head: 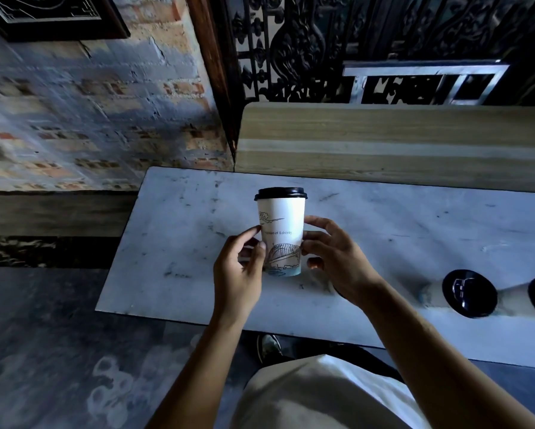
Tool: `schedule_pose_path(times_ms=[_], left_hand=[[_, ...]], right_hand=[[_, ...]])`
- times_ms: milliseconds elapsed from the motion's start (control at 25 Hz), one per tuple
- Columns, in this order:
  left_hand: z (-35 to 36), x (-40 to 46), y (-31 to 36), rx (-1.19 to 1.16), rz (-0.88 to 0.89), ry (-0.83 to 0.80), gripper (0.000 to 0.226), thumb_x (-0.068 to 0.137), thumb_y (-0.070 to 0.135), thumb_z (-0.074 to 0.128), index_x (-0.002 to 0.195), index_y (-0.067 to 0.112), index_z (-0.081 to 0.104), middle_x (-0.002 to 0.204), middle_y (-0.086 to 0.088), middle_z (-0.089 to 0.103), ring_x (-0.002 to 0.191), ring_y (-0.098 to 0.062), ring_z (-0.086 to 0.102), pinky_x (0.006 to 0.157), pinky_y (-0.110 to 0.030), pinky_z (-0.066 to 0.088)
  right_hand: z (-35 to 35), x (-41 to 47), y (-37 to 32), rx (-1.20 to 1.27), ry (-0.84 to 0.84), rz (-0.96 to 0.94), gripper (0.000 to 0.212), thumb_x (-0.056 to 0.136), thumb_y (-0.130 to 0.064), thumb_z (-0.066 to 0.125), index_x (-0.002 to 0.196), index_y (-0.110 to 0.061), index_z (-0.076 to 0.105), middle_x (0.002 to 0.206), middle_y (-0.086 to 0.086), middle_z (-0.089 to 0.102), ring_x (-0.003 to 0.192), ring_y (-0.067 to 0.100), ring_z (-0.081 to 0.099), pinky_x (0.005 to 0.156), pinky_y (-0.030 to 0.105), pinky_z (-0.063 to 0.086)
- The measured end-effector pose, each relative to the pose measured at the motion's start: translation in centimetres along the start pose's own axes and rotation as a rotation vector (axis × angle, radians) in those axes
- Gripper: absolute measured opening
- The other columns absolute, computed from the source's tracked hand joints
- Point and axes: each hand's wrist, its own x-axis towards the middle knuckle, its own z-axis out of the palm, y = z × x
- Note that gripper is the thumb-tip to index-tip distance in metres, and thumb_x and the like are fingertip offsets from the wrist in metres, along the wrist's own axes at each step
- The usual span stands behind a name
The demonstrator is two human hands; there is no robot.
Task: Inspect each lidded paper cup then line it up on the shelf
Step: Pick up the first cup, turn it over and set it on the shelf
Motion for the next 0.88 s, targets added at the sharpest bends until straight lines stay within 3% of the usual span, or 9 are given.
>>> schedule_pose_path(times_ms=[120,200,320,400,560,680,760,880], left_hand=[[1.7,-0.5,1.2,0.007,0.034,0.048,0.035,0.092,0.000,0.065,0.122,0.018,0.069,0.108,-0.005,0.072,0.092,-0.016,0.069,0.082,-0.030,0.059],[2.5,-0.8,1.8,0.003,0.029,0.078,0.038,0.090,-0.005,0.064,0.120,0.017,0.071,0.109,-0.004,0.073,0.094,-0.017,0.071,0.082,-0.031,0.060],[3.6,-1.5,2.9,-0.121,-0.064,0.081,0.036,0.094,0.001,0.062,0.124,0.019,0.069,0.111,-0.002,0.075,0.097,-0.018,0.074,0.085,-0.028,0.059],[4.3,-2.3,4.0,-0.207,-0.131,0.079,0.034,0.095,0.009,0.066,0.127,0.018,0.067,0.108,0.005,0.076,0.097,-0.010,0.075,0.086,-0.025,0.059],[5.3,-3.2,5.1,-0.250,-0.195,0.097,0.032,0.091,0.019,0.073,0.122,0.025,0.067,0.104,0.016,0.078,0.100,-0.006,0.074,0.083,-0.025,0.059],[5.5,-3.2,5.1,-0.217,-0.201,0.110,0.031,0.095,0.017,0.068,0.126,0.017,0.066,0.104,0.017,0.077,0.101,-0.002,0.073,0.083,-0.022,0.057],[5.4,-2.8,4.9,-0.159,-0.194,0.134,0.033,0.097,0.014,0.064,0.130,0.015,0.064,0.107,0.015,0.074,0.096,0.005,0.071,0.081,-0.016,0.056],[4.9,-1.5,3.6,-0.086,-0.181,0.152,0.031,0.097,0.016,0.064,0.127,0.026,0.065,0.108,0.000,0.075,0.094,-0.001,0.071,0.081,-0.019,0.057]], right_hand=[[-1.5,0.2,-1.0,-0.049,-0.034,0.005,0.067,0.081,-0.020,0.072,0.146,-0.012,0.056,0.124,0.016,0.074,0.101,0.023,0.067,0.075,0.033,0.049],[-2.7,0.4,-1.5,-0.116,-0.104,-0.031,0.055,0.084,-0.022,0.072,0.139,-0.017,0.065,0.123,0.018,0.076,0.102,0.024,0.068,0.079,0.035,0.048],[-3.8,0.5,-1.9,-0.089,-0.128,-0.043,0.055,0.080,-0.028,0.080,0.133,-0.023,0.067,0.119,0.023,0.074,0.108,0.036,0.072,0.086,0.043,0.055],[-4.5,0.6,-2.3,-0.033,-0.146,-0.026,0.059,0.078,-0.022,0.084,0.133,-0.022,0.063,0.118,0.022,0.074,0.106,0.037,0.074,0.088,0.047,0.059],[-5.4,0.4,-3.2,-0.044,-0.271,-0.001,0.046,0.090,-0.002,0.074,0.128,-0.023,0.058,0.106,0.007,0.080,0.090,0.022,0.072,0.075,0.032,0.056],[-5.7,0.8,-3.0,-0.100,-0.280,0.007,0.049,0.090,-0.002,0.074,0.130,-0.026,0.058,0.105,0.000,0.081,0.085,0.012,0.072,0.069,0.025,0.053],[-5.5,1.2,-3.0,-0.127,-0.264,0.002,0.053,0.085,-0.006,0.077,0.133,-0.024,0.062,0.113,0.001,0.079,0.090,0.011,0.072,0.070,0.025,0.053],[-4.9,2.3,-3.0,-0.209,-0.262,-0.034,0.046,0.090,0.001,0.071,0.129,-0.024,0.071,0.117,0.000,0.080,0.092,0.008,0.072,0.074,0.019,0.053]])
